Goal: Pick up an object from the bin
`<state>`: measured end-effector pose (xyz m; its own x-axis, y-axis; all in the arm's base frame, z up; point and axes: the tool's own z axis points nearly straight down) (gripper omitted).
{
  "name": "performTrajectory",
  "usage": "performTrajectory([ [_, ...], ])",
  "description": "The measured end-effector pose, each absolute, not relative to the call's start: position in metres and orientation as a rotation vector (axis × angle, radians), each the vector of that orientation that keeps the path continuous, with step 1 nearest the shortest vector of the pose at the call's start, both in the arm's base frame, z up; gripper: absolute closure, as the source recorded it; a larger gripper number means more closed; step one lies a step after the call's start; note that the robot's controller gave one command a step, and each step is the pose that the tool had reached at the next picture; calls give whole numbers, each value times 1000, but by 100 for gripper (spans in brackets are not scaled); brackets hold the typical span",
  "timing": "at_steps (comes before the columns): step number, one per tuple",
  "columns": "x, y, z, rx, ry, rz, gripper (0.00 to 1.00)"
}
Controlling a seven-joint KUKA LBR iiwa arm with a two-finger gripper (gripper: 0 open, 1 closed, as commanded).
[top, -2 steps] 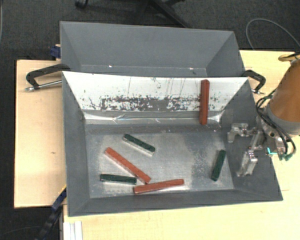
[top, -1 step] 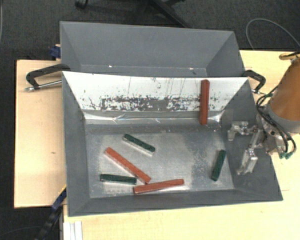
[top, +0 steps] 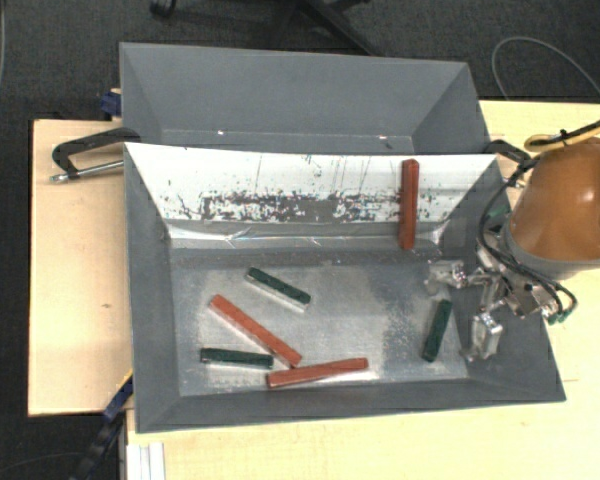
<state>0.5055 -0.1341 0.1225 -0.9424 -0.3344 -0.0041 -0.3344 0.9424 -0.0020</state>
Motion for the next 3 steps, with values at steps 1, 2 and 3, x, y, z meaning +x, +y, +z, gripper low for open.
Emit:
performTrajectory([
  [1, 504, -131, 82, -772, 3049, 5, 0],
  [2, 505, -118, 107, -1118, 2930, -2, 0],
  [3, 523, -111, 80, -930, 2997, 0, 0],
])
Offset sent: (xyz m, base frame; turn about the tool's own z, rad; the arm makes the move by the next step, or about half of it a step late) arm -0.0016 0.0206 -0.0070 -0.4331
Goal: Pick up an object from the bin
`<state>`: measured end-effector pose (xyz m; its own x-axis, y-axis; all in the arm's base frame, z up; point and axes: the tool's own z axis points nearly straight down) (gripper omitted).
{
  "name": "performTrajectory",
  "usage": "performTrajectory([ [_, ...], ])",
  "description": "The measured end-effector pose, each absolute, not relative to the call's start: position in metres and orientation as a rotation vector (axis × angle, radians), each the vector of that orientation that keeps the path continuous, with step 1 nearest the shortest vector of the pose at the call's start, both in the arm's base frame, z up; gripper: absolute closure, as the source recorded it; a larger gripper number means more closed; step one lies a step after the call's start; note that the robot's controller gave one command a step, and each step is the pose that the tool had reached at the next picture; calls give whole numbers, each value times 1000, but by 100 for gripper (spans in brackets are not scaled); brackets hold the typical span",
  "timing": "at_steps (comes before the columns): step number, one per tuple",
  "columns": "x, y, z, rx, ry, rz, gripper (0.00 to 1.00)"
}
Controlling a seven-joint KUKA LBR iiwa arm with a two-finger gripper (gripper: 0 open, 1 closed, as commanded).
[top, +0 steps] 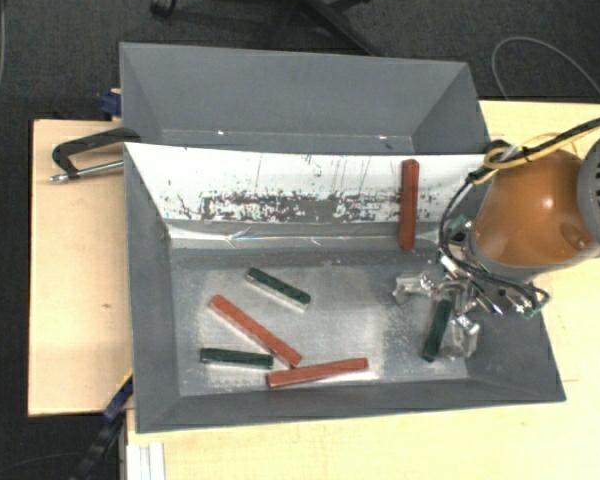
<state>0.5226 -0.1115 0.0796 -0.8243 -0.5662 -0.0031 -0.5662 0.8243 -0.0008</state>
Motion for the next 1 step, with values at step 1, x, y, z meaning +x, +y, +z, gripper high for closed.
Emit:
performTrajectory([
  [1, 529, -102, 71, -1265, 2870, -2, 100],
])
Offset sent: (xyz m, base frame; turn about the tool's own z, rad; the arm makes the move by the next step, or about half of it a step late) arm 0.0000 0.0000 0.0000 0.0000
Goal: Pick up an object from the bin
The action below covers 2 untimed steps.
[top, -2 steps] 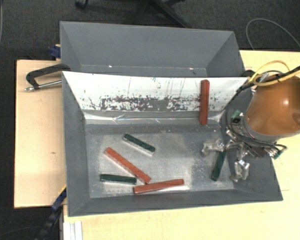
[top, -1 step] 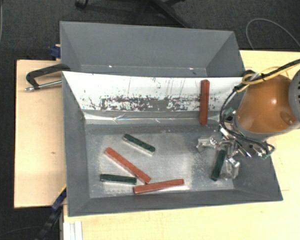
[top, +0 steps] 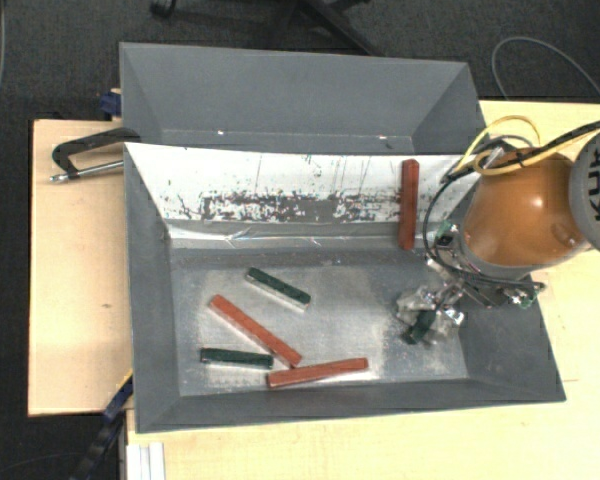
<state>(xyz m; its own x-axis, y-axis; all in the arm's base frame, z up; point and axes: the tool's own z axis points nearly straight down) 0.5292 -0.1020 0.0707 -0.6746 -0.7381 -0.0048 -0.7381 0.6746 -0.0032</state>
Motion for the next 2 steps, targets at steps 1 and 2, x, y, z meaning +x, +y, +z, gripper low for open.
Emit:
performTrajectory([
  [1, 529, -102, 71, -1265, 2870, -2, 100],
  [2, 529, -102, 72, -1266, 2871, -1, 100],
])
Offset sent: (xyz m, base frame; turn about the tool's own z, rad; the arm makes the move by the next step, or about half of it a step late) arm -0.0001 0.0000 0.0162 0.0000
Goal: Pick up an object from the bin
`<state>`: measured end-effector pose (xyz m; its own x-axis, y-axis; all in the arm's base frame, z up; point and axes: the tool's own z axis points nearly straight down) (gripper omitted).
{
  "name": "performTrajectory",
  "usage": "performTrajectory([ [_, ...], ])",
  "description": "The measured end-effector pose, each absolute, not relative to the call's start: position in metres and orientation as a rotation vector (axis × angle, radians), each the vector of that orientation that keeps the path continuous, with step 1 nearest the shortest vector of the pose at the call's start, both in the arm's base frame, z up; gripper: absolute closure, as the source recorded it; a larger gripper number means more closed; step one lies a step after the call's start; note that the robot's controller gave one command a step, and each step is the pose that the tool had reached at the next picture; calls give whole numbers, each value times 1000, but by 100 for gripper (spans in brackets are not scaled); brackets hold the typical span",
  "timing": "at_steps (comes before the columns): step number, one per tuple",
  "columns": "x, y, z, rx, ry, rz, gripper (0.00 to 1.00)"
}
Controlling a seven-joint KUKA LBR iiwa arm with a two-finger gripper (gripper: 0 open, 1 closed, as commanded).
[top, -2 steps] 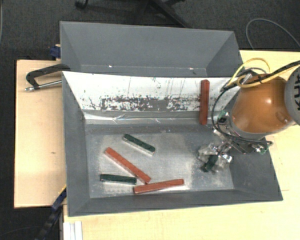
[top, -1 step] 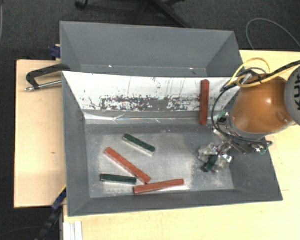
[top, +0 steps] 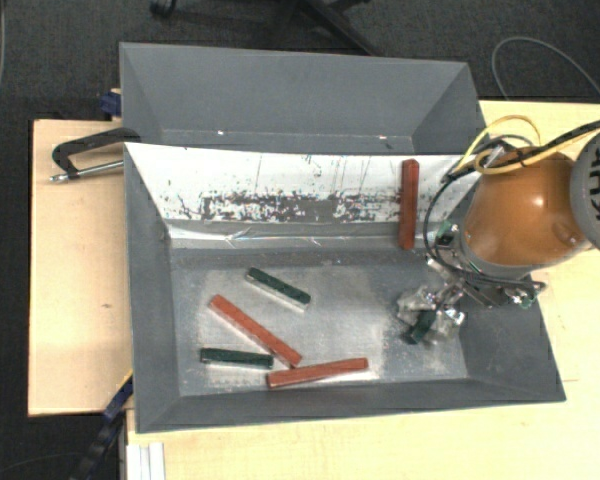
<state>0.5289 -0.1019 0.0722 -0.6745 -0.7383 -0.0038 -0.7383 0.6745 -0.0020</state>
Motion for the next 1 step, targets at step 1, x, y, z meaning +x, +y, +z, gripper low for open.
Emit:
performTrajectory([
  [1, 529, -102, 78, -1265, 2870, -1, 100],
])
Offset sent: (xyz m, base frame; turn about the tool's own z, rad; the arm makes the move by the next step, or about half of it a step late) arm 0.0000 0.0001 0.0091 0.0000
